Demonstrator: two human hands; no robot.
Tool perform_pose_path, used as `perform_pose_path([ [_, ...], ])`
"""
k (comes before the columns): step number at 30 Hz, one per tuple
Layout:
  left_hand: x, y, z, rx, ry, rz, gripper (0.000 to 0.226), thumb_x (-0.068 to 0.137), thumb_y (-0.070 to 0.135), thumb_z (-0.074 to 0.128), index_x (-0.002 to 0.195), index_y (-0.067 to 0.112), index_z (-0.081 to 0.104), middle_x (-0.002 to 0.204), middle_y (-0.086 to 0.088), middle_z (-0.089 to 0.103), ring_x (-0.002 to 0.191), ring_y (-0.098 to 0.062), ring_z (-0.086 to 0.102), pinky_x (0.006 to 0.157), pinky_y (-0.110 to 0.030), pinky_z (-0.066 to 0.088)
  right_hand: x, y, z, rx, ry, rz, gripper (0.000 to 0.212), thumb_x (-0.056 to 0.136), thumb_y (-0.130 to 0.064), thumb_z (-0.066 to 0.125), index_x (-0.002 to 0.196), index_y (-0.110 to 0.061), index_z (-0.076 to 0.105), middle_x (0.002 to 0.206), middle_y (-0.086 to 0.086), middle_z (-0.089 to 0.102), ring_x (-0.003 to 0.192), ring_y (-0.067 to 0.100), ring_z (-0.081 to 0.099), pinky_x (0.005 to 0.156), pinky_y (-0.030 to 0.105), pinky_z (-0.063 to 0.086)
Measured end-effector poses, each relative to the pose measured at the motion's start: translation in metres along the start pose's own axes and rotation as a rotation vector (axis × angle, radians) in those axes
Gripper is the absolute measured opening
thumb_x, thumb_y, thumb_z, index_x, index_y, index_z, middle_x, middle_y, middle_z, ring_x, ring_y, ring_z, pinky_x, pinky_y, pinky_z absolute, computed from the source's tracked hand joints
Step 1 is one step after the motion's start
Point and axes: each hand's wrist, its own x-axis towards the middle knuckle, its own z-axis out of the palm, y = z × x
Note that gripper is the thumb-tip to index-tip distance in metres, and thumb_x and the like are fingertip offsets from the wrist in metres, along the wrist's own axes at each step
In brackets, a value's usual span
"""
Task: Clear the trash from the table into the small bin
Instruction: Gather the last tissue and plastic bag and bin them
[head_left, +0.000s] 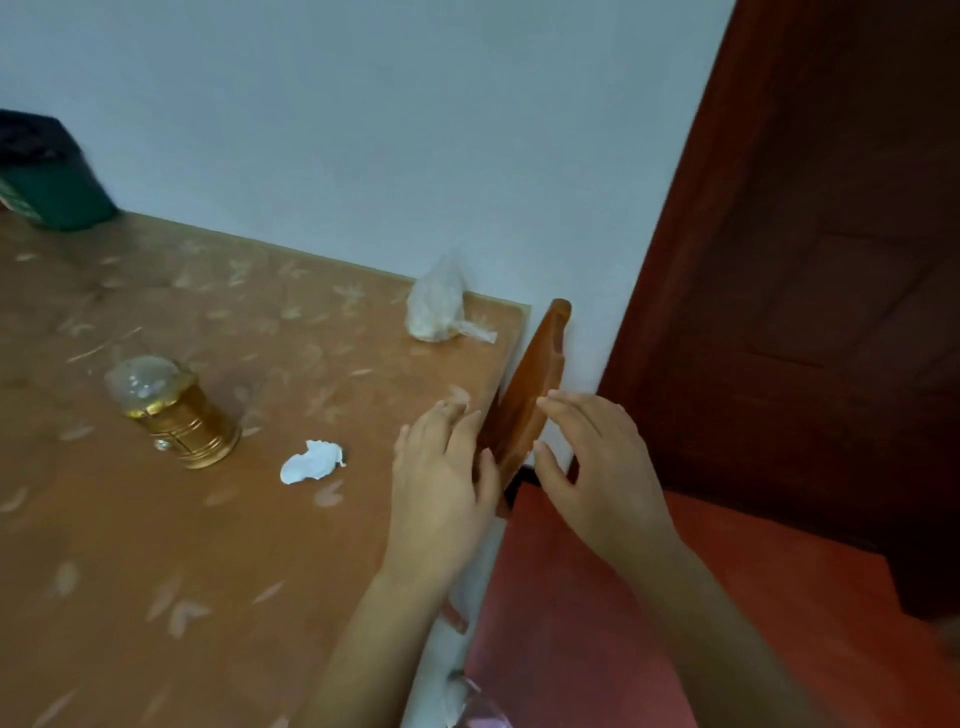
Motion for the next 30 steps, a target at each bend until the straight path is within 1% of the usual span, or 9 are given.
perform_pose_path([
  [5, 0.045, -0.044, 0.009, 0.014, 0.059, -0.114, 0.033, 0.076, 0.001, 0.061, 0.109, 0.001, 0.059, 0.117, -0.02, 0.059, 0.114, -0.039, 0.051, 0.092, -0.062, 0.039, 0.068, 0.005, 0.041, 0.054, -0.09, -0.098, 0.033, 0.079, -0.018, 0.061, 0.11, -0.006, 0.06, 0.112, 0.011, 0.064, 0.108, 0.026, 0.056, 0.094, 0.047, 0.045],
  [7, 0.056, -0.058, 0.01, 0.024, 0.078, -0.153, 0.031, 0.077, 0.004, 0.057, 0.107, -0.001, 0.06, 0.115, -0.021, 0.06, 0.112, -0.04, 0.052, 0.09, -0.062, 0.041, 0.087, 0.006, 0.056, 0.058, -0.108, -0.134, 0.034, 0.079, -0.017, 0.062, 0.111, -0.006, 0.059, 0.113, 0.011, 0.064, 0.109, 0.025, 0.056, 0.095, 0.045, 0.044],
  [10, 0.069, -0.077, 0.013, 0.049, 0.119, -0.208, 0.032, 0.073, -0.003, 0.064, 0.105, -0.004, 0.061, 0.112, -0.024, 0.061, 0.109, -0.041, 0.054, 0.088, -0.062, 0.042, 0.109, 0.009, 0.077, 0.069, -0.147, -0.169, 0.034, 0.079, -0.015, 0.064, 0.112, -0.006, 0.059, 0.112, 0.012, 0.064, 0.109, 0.025, 0.055, 0.096, 0.041, 0.041],
  [13, 0.077, -0.09, 0.017, 0.096, 0.142, -0.283, 0.034, 0.073, -0.004, 0.065, 0.106, -0.006, 0.06, 0.112, -0.027, 0.06, 0.106, -0.042, 0.055, 0.09, -0.057, 0.042, 0.129, 0.015, 0.096, 0.112, -0.216, -0.207, 0.033, 0.08, -0.015, 0.063, 0.112, -0.007, 0.059, 0.114, 0.011, 0.063, 0.111, 0.025, 0.053, 0.099, 0.038, 0.039],
  [17, 0.092, -0.102, 0.028, 0.153, 0.187, -0.366, 0.034, 0.073, 0.004, 0.056, 0.105, -0.006, 0.06, 0.111, -0.028, 0.06, 0.104, -0.044, 0.056, 0.088, -0.057, 0.044, 0.164, 0.027, 0.13, 0.161, -0.328, -0.276, 0.035, 0.083, -0.018, 0.058, 0.117, -0.009, 0.056, 0.119, 0.01, 0.059, 0.116, 0.025, 0.049, 0.101, 0.044, 0.04],
  [21, 0.114, -0.111, 0.046, 0.197, 0.228, -0.443, 0.037, 0.068, -0.007, 0.067, 0.104, -0.008, 0.06, 0.107, -0.03, 0.061, 0.101, -0.044, 0.058, 0.085, -0.057, 0.045, 0.204, 0.047, 0.166, 0.17, -0.386, -0.33, 0.036, 0.083, -0.018, 0.059, 0.117, -0.01, 0.055, 0.119, 0.011, 0.058, 0.113, 0.027, 0.05, 0.096, 0.04, 0.04],
  [24, 0.13, -0.112, 0.064, 0.224, 0.216, -0.522, 0.035, 0.07, -0.005, 0.066, 0.104, -0.007, 0.059, 0.107, -0.028, 0.061, 0.101, -0.042, 0.059, 0.084, -0.058, 0.047, 0.234, 0.074, 0.191, 0.171, -0.462, -0.337, 0.037, 0.082, -0.018, 0.06, 0.118, -0.01, 0.054, 0.123, 0.012, 0.056, 0.116, 0.027, 0.048, 0.096, 0.043, 0.042],
  [27, 0.143, -0.117, 0.082, 0.247, 0.189, -0.587, 0.036, 0.07, -0.005, 0.067, 0.105, -0.007, 0.059, 0.109, -0.027, 0.061, 0.103, -0.042, 0.058, 0.085, -0.057, 0.047, 0.262, 0.1, 0.216, 0.157, -0.517, -0.353, 0.039, 0.081, -0.019, 0.063, 0.118, -0.01, 0.054, 0.126, 0.013, 0.054, 0.118, 0.028, 0.046, 0.096, 0.04, 0.041],
  [30, 0.154, -0.122, 0.095, 0.259, 0.189, -0.67, 0.036, 0.07, -0.004, 0.067, 0.105, -0.006, 0.059, 0.109, -0.027, 0.061, 0.102, -0.043, 0.058, 0.085, -0.057, 0.047, 0.284, 0.117, 0.242, 0.143, -0.557, -0.369, 0.044, 0.08, -0.021, 0.065, 0.121, -0.012, 0.051, 0.132, 0.012, 0.048, 0.122, 0.029, 0.041, 0.097, 0.042, 0.039],
])
